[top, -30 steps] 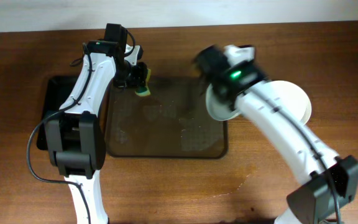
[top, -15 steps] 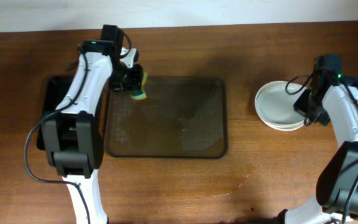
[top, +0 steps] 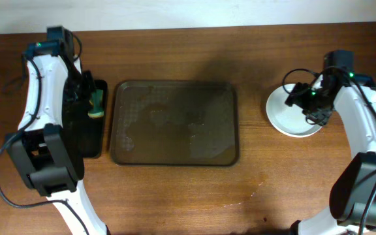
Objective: Clean dirty plates on tray and stack at the side
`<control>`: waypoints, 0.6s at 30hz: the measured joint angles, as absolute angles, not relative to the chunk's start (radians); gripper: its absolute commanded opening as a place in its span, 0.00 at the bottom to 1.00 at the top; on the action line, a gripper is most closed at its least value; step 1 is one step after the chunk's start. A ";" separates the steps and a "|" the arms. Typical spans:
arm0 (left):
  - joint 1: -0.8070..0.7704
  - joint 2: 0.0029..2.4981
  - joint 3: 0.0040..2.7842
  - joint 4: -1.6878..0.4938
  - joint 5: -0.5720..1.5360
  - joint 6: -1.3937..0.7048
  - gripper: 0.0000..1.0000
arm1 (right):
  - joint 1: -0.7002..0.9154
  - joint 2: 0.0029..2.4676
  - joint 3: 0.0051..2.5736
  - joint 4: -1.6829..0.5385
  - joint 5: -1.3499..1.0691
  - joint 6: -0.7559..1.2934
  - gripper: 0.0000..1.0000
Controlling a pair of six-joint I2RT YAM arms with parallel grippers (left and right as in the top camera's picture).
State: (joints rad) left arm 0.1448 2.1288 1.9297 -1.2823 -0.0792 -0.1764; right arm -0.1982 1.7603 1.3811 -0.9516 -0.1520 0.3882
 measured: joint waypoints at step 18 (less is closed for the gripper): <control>0.064 1.917 2.093 -1.142 0.020 -0.249 0.99 | -0.064 1.129 1.658 -1.246 -0.042 0.312 0.98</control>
